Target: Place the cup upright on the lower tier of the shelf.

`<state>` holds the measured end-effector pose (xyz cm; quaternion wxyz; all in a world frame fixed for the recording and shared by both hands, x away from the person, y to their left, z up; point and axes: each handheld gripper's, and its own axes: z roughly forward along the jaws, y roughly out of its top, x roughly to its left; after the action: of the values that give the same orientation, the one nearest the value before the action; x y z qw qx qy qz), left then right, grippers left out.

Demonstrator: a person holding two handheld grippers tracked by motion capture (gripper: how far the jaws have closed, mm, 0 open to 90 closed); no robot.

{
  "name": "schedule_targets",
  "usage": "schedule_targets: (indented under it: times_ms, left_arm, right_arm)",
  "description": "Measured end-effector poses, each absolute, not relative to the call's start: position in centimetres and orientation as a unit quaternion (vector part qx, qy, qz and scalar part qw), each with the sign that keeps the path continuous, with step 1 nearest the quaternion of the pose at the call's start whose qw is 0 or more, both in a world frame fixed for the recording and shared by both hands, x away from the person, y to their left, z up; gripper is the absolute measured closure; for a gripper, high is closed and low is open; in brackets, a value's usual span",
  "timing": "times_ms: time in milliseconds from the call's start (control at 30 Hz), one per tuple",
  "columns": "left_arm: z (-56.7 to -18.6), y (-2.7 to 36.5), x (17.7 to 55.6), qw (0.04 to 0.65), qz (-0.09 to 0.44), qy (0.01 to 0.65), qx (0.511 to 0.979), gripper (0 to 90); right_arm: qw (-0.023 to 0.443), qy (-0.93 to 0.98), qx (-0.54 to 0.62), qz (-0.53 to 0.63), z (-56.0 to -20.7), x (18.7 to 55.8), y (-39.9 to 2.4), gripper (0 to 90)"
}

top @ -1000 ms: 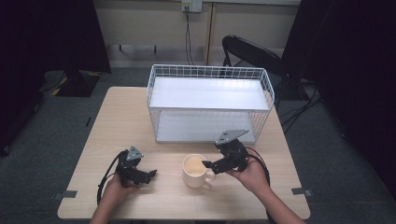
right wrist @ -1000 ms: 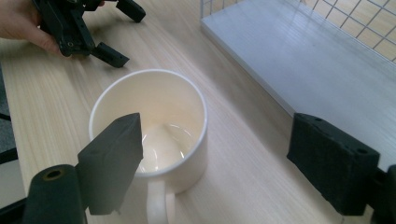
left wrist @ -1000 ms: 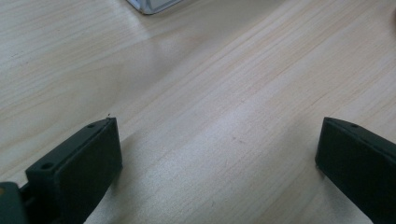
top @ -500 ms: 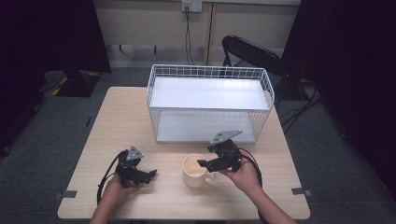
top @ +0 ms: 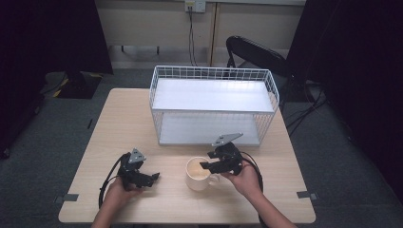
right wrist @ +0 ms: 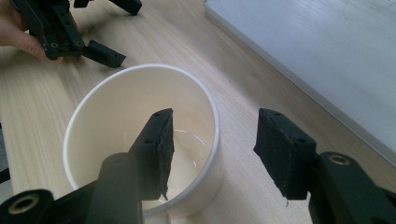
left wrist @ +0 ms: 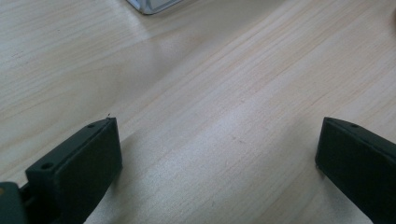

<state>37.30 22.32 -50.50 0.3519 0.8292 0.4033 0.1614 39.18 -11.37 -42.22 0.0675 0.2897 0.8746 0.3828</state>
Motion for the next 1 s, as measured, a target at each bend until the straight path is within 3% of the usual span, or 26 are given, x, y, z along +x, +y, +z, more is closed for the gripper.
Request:
schedule_targets:
  times_ms: [767,1000]
  left_arm:
    - [-50.5,22.3,37.3,0.352,0.161,0.403,0.829,0.0]
    - [-50.5,22.3,37.3,0.352,0.161,0.403,0.829,0.0]
  right_arm:
    - [0.051,0.894,0.285,0.342,-43.4,39.2,-10.0,78.5]
    - [0.082,0.904,0.272,0.319,-43.4,38.9,-9.9,82.4]
